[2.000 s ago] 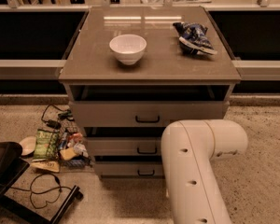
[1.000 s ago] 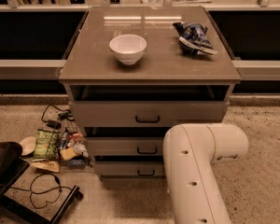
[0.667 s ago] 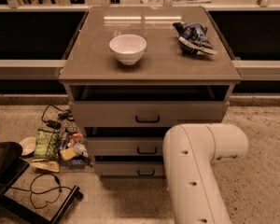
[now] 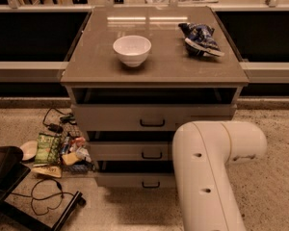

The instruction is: Open bottom drawer

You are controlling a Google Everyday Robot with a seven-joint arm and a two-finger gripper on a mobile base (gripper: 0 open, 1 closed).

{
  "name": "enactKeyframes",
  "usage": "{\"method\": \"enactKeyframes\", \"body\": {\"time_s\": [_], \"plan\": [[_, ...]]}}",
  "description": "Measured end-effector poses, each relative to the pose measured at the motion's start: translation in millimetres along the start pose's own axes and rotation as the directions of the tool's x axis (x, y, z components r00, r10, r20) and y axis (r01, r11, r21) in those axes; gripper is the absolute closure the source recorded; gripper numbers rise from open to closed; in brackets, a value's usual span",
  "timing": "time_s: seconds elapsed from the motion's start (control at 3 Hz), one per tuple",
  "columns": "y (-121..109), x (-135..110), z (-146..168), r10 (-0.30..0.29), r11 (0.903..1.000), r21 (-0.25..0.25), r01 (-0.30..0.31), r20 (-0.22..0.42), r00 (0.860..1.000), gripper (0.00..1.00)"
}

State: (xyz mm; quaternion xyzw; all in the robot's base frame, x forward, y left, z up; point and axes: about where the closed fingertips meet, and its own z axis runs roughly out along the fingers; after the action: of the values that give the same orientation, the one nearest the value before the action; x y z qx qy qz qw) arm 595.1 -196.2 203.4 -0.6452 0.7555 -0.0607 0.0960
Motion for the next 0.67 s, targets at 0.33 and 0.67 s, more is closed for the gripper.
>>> {"method": "enactKeyframes", "body": {"time_s": [0.33,0.67], "plan": [[9.9,19.4,-45.3,0.022,0.9996,0.015,-0.022,-0.009,1.000,0.86],[8.4,19.7,-51.9,0.008,0.9996,0.026,-0.008,-0.008,1.000,0.83]]}}
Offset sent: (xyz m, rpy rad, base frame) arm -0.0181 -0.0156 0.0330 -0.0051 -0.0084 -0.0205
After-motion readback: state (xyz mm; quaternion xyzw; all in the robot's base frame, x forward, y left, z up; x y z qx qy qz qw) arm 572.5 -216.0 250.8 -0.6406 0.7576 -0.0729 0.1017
